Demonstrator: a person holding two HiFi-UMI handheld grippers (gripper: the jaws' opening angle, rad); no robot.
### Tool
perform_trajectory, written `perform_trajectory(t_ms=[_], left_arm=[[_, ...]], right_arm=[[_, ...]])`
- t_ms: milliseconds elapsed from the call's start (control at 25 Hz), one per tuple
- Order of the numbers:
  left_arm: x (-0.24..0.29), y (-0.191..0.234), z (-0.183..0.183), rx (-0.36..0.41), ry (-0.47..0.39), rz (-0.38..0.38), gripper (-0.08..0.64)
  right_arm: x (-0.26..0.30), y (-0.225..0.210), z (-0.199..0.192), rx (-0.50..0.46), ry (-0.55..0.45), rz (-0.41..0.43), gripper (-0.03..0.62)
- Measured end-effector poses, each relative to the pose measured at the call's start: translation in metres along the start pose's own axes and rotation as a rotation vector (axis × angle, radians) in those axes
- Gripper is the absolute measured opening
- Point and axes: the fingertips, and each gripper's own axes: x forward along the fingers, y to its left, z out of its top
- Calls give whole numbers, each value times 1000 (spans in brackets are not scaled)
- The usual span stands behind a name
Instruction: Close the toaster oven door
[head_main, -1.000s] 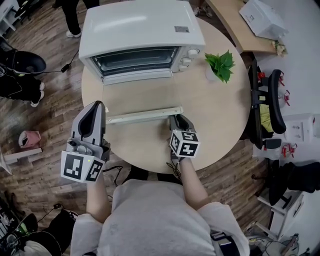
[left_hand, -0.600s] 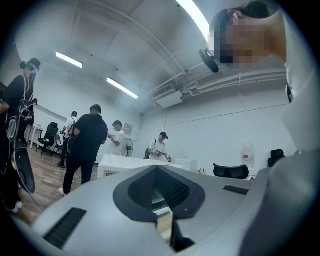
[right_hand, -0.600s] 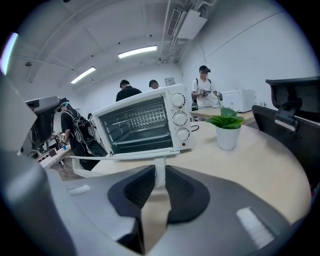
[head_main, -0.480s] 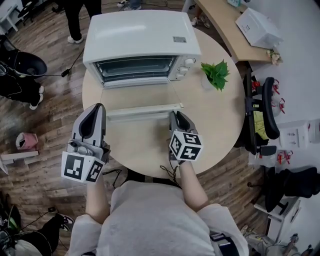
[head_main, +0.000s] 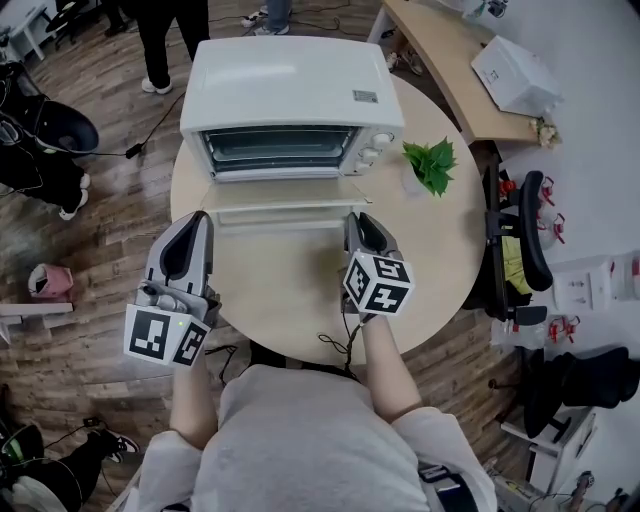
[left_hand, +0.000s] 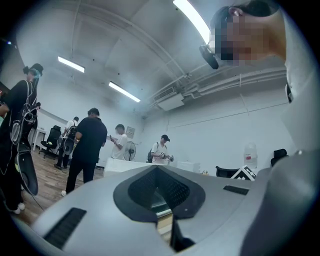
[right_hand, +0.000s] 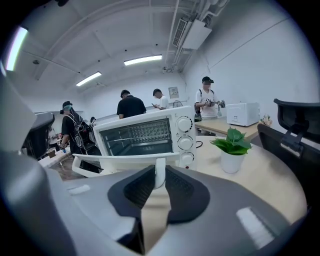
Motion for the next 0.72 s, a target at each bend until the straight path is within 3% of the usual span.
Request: perform_trajectory(t_ms=[720], left_arm=[[-12, 20, 9, -6, -25, 40, 2]], right_arm=[[31, 7, 69, -40, -64, -11, 74]])
